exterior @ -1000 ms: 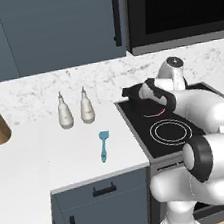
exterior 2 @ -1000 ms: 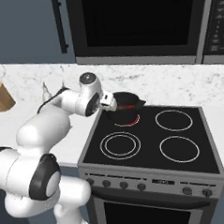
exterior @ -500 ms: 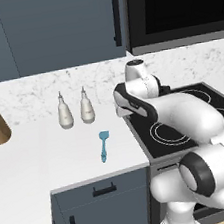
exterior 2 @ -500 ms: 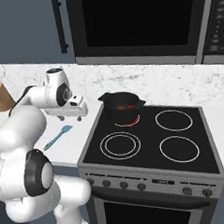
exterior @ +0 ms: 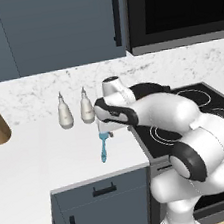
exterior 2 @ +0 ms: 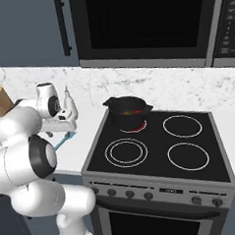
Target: Put the mushroom and bell pepper in the pot. Retrieve the spatula and lightly stir the vegetables in the pot.
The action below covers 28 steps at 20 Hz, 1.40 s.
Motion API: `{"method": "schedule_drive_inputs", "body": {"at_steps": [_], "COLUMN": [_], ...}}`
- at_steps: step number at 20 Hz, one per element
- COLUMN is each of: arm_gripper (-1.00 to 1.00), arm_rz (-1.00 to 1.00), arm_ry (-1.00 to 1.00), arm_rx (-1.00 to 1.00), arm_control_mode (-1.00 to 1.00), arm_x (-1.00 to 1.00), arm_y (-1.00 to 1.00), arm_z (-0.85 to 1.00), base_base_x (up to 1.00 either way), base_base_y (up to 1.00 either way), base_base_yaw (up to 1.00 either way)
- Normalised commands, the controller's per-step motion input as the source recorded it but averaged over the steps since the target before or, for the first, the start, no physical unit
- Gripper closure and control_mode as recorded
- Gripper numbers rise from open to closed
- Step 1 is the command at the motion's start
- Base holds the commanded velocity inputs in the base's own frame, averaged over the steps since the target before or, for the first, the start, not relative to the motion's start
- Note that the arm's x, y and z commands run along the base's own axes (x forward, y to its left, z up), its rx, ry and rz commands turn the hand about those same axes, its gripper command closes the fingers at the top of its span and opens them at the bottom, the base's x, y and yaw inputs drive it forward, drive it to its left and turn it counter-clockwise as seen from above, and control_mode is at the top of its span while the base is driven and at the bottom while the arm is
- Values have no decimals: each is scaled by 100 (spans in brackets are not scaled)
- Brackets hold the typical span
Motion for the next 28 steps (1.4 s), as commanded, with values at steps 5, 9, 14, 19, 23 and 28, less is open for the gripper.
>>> {"method": "schedule_drive_inputs", "body": {"at_steps": [5, 9, 14, 19, 23, 28], "arm_gripper": [-100, -100, -100, -100, -100, -100], "arm_rz": [0, 0, 0, 0, 0, -1], "arm_ry": [0, 0, 2, 0, -1, -9], "arm_rx": [0, 0, -1, 0, 0, 0], "arm_control_mode": [-100, -100, -100, -100, -100, -100], "arm_x": [0, 0, 0, 0, 0, 0], "arm_y": [0, 0, 8, 34, 43, 32], "arm_z": [-12, -17, -9, -15, -14, -3], "base_base_x": [0, 0, 0, 0, 0, 0], "base_base_y": [0, 0, 0, 0, 0, 0], "base_base_yaw": [0, 0, 0, 0, 0, 0]}}
